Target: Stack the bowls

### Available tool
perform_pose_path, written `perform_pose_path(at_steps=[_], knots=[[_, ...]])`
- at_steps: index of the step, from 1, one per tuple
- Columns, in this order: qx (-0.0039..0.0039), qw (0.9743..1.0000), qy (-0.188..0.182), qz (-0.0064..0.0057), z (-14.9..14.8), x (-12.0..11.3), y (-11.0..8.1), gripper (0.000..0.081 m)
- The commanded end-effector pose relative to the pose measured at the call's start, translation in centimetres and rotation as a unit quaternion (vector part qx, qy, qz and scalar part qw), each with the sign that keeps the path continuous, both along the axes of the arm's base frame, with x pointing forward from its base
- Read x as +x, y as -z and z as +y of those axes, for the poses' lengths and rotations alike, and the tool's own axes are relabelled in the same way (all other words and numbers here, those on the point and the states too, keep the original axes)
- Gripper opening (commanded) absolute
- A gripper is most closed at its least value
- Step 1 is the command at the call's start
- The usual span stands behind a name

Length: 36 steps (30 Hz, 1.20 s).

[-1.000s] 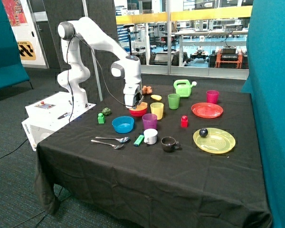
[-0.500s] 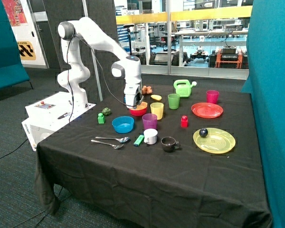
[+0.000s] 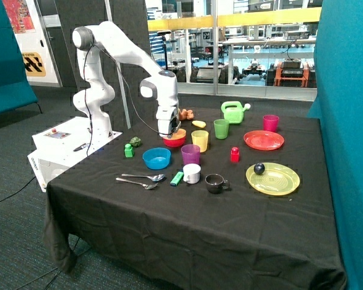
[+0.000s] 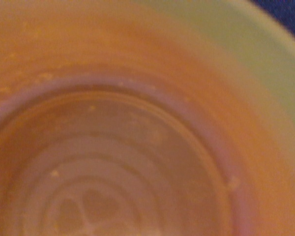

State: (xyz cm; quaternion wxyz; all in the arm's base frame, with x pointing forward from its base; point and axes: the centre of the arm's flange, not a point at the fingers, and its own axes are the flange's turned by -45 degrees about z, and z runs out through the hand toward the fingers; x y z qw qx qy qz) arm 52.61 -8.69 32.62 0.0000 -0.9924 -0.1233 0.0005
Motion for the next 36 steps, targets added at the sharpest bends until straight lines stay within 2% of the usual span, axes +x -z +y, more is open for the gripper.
perform_pose_path(at_steps=[1, 3, 6, 21, 31, 36], knots=[[0.00003, 1.0, 0.002, -0.0005, -0.1, -0.3, 0.1, 0.0554], [0.00003, 1.0, 0.001, -0.0005, 0.0, -0.2, 0.1, 0.0609], [0.00003, 1.0, 0.0, -0.0005, 0.1, -0.1, 0.1, 0.0622], [0.00002, 0.9998, 0.02, -0.0005, -1.5, -0.2, -1.3, 0.0529], [0.00002, 0.9994, 0.035, -0.0005, -2.8, -0.5, -2.3, 0.0494], [0.0, 0.9979, 0.065, -0.0005, -4.3, -0.8, -2.5, 0.0482]])
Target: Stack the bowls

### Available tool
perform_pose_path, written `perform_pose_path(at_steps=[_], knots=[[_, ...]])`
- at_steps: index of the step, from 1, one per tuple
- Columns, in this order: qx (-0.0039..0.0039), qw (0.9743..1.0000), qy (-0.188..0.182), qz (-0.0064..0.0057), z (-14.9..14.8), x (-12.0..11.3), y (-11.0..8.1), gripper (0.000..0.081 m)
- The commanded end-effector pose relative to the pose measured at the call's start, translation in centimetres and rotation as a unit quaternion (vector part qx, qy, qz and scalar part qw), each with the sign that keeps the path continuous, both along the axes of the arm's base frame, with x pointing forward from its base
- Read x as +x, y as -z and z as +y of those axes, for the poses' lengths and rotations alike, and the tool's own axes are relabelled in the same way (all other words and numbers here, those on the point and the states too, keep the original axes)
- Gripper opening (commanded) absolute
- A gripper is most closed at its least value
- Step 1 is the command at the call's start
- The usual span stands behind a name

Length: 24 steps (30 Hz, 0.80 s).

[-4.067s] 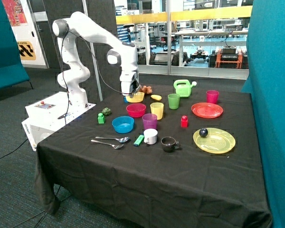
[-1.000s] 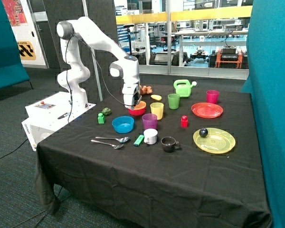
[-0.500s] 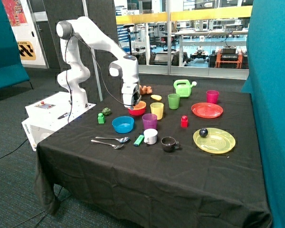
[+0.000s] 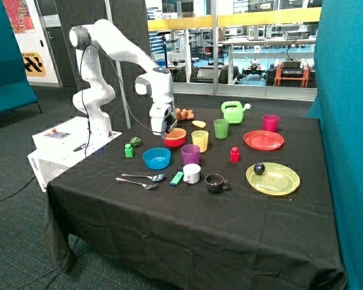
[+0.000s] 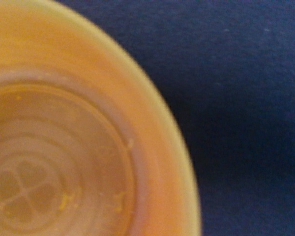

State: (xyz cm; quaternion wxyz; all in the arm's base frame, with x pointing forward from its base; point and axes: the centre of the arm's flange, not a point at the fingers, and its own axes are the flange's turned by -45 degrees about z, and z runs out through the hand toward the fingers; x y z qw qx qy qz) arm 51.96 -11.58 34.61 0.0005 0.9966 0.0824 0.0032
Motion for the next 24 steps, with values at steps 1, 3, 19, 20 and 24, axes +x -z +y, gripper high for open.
perform_pose_path(at_steps=[1, 3, 19, 20, 24], knots=[[0.00028, 0.9998, 0.021, 0.0033, -1.8, -0.1, -0.6, 0.0479], [0.00031, 0.9995, 0.031, 0.0033, -2.4, -0.2, -0.6, 0.048], [0.00043, 0.9976, 0.069, 0.0033, -5.4, -0.9, 0.3, 0.0467], [0.00044, 0.9975, 0.07, 0.0033, -5.6, -0.9, 0.3, 0.0464], [0.00048, 0.9965, 0.083, 0.0032, -6.3, -0.7, 0.2, 0.0461]])
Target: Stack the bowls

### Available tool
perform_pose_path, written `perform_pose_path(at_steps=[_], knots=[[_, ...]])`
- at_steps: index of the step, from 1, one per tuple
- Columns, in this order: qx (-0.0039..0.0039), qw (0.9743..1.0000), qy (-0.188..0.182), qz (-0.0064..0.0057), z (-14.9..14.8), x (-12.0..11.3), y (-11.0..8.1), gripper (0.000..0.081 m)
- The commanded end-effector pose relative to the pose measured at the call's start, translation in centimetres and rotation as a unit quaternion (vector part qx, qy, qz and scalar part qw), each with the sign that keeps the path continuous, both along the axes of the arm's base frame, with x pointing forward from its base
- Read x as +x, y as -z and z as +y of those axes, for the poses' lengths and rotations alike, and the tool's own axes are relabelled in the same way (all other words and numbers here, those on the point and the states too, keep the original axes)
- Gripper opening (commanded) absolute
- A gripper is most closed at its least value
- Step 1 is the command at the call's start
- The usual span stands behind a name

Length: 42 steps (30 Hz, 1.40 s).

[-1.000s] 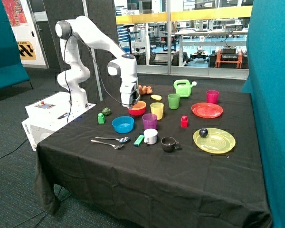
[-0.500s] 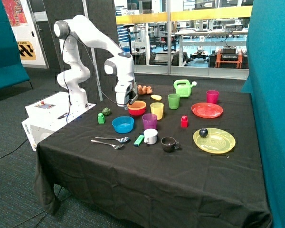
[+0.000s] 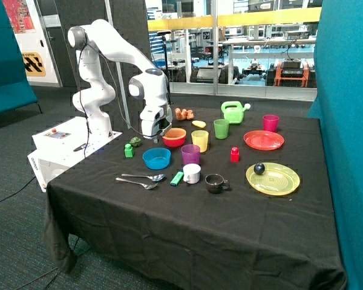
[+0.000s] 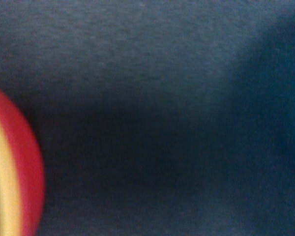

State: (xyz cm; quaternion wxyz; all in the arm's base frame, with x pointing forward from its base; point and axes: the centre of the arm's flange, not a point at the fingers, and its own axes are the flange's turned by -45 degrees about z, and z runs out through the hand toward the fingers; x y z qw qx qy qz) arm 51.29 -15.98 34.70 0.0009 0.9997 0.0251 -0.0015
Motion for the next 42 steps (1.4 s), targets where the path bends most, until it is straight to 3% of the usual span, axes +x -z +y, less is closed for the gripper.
perform_pose_path(at_steps=[1, 7, 18, 29, 42], knots=[[0.00092, 0.9996, 0.027, -0.0015, -2.1, 0.0, 0.3, 0.046], [0.00091, 0.9994, 0.035, -0.0015, -2.9, 0.1, 0.4, 0.0453], [0.00092, 0.9995, 0.03, -0.0015, -2.4, -0.1, 2.3, 0.0424], [0.00092, 0.9996, 0.03, -0.0015, -2.7, 1.0, 2.8, 0.0402], [0.00093, 0.9997, 0.024, -0.0015, -1.9, 1.5, 4.7, 0.0374]])
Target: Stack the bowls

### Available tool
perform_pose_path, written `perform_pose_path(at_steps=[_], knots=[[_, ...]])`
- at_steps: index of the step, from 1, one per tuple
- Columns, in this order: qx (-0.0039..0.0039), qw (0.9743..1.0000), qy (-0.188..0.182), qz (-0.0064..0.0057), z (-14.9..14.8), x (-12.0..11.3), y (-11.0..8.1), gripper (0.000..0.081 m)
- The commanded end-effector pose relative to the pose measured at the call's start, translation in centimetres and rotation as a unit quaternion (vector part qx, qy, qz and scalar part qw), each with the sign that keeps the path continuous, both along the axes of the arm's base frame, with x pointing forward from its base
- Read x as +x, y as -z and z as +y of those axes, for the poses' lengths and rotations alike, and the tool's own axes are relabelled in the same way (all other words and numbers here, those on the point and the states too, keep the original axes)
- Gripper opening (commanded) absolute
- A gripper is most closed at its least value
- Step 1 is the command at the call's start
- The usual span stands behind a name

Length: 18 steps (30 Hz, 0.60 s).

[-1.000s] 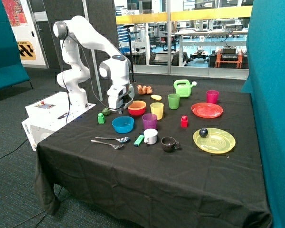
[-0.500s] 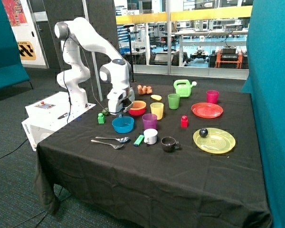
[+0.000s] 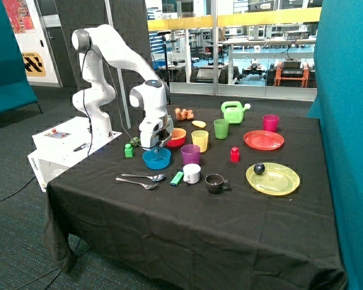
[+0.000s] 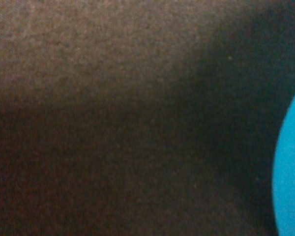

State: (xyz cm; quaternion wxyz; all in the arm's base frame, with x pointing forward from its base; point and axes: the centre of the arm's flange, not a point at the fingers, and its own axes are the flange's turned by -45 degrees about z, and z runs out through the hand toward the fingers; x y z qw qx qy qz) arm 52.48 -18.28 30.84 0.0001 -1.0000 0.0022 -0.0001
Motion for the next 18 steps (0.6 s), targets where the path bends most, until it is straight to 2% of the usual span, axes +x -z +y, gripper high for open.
perform_pose_path(at_steps=[1, 10, 12, 13, 15, 16, 18], knots=[[-0.00011, 1.0, -0.004, 0.0001, 0.47, 0.4, 0.95, 0.0372], [-0.00011, 1.0, -0.004, 0.0001, 0.74, 0.83, 1.31, 0.034], [-0.00011, 1.0, -0.002, 0.0001, 0.72, 0.92, 1.37, 0.031], [-0.00011, 1.0, 0.0, 0.0001, 0.7, 0.95, 1.39, 0.0269], [-0.00011, 1.0, 0.002, 0.0001, 0.72, 0.97, 1.46, 0.01], [-0.00011, 1.0, 0.003, 0.0001, 0.71, 0.98, 1.47, 0.005], [-0.00011, 1.0, 0.006, 0.0001, 0.69, 0.98, 1.5, 0.0012]])
